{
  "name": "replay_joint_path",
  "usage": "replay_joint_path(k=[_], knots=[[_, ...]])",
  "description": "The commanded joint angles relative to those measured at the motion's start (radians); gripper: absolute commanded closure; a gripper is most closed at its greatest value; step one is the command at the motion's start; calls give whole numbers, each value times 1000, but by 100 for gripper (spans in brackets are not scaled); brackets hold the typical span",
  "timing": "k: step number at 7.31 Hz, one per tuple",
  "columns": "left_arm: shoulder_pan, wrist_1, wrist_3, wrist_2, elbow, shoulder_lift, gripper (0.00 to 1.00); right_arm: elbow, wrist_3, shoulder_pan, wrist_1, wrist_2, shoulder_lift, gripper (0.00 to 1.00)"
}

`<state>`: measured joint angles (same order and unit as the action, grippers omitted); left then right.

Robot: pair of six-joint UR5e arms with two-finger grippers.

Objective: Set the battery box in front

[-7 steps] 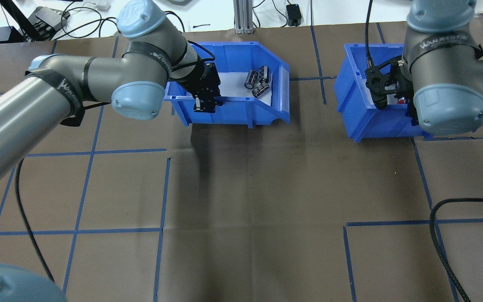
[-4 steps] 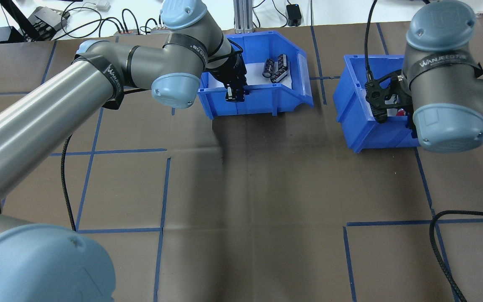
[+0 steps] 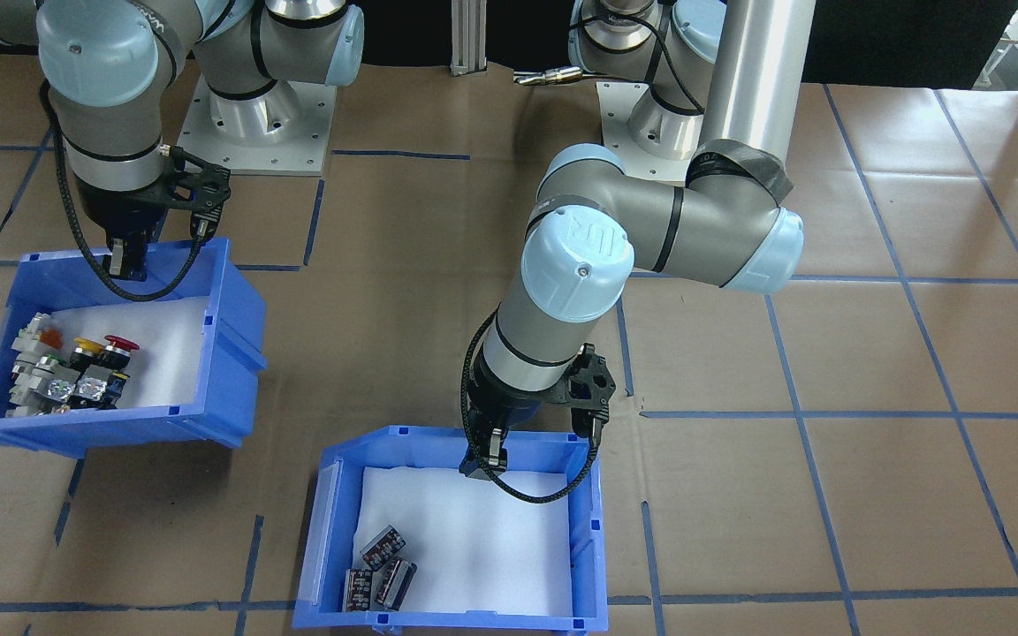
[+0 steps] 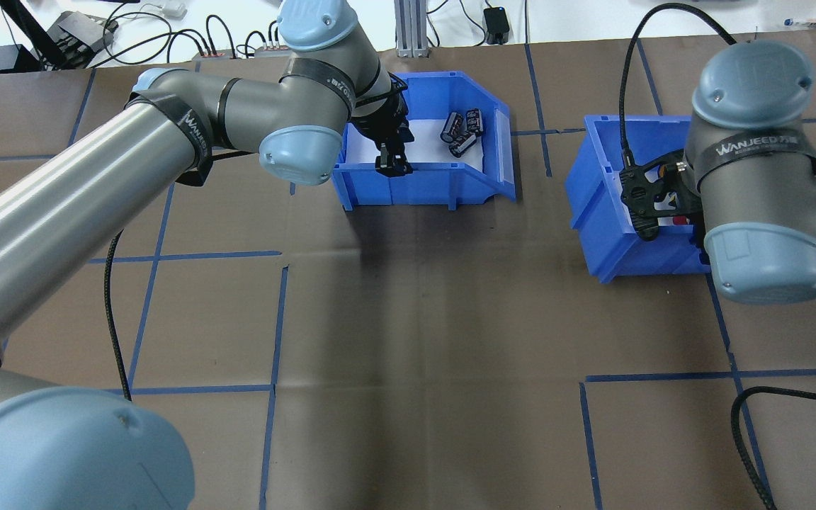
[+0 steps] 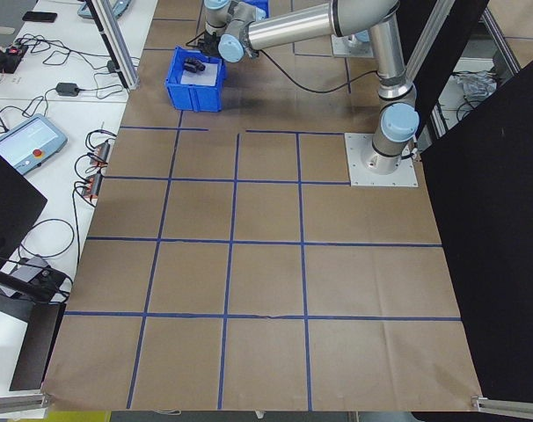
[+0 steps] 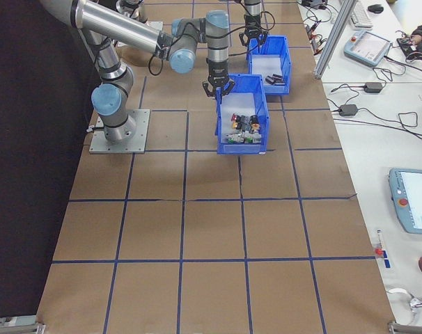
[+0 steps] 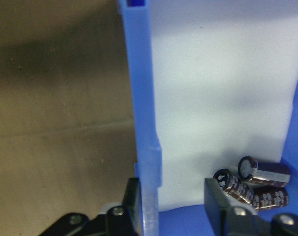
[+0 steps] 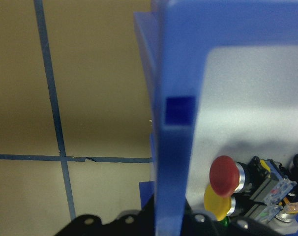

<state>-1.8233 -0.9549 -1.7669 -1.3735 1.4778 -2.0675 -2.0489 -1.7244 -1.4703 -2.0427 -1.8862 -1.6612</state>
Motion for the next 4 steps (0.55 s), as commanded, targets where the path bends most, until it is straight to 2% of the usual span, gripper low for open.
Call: replay_joint_path(k=[1, 2, 3, 4], knots=[[4, -18, 12, -7, 18, 62, 37, -116, 12, -5, 1, -1, -116, 100], [21, -74, 129, -18, 18, 107, 36, -163, 19, -7, 10, -1, -180, 100], [45, -176, 326, -110, 16, 159, 31, -190, 58, -16, 21, 10, -216, 100], [80, -290, 516, -124, 16, 225, 18, -194, 66, -42, 21, 16, -219, 100]])
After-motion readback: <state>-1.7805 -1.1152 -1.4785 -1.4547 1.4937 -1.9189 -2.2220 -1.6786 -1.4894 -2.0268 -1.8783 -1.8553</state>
